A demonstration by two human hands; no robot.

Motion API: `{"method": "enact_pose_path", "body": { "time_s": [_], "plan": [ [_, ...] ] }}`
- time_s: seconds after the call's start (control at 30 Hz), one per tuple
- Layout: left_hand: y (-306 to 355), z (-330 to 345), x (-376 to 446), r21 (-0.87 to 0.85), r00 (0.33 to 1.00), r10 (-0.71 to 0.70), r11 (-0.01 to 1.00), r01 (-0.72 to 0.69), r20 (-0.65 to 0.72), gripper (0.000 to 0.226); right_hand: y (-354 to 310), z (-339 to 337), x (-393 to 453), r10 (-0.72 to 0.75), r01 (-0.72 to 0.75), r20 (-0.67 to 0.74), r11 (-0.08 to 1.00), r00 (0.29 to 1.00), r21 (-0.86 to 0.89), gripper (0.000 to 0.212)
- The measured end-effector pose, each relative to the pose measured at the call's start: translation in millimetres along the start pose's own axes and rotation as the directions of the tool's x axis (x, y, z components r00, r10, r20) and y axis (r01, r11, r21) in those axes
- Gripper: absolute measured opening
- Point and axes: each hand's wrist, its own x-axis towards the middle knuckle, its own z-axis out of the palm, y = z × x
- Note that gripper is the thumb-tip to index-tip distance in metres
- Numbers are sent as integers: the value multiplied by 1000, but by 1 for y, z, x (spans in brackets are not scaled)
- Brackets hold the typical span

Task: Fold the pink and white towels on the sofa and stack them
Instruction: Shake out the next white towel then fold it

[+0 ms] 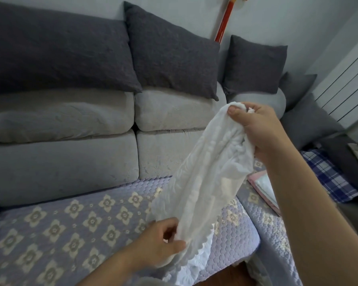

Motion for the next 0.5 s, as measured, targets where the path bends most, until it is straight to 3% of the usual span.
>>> {"method": "enact_pose_path", "body": {
  "time_s": [0.1, 0.17, 0.23, 0.37, 0.4, 0.5],
  "plan": [
    [-14, -5, -20, 55, 1000, 15, 998, -15, 7, 28, 7, 1, 8, -5, 4, -33, 1000, 999, -7, 13],
    [-25, -8, -25, 61, 997, -36, 997, 41, -72, 24, 13, 5, 14, -5, 5, -79, 1000, 997, -9, 13],
    [-36, -12, -27, 90, 975, -115, 987, 134, -188, 36, 21, 8, 19, 3, -3, -143, 1000, 990, 4, 13],
    [-56, -19, -40, 66, 935, -183, 975, 212, -302, 11, 27, 13, 24, 10, -1, -226, 999, 974, 40, 14],
    [-63, -22, -45, 80, 933, -205, 968, 238, -296, 6, 28, 13, 24, 13, -2, -210, 999, 978, 52, 15],
    [-73, -30, -56, 74, 927, -329, 935, 346, -179, 20, 28, 18, 18, -13, 15, -82, 1000, 997, 23, 13]
  ]
}}
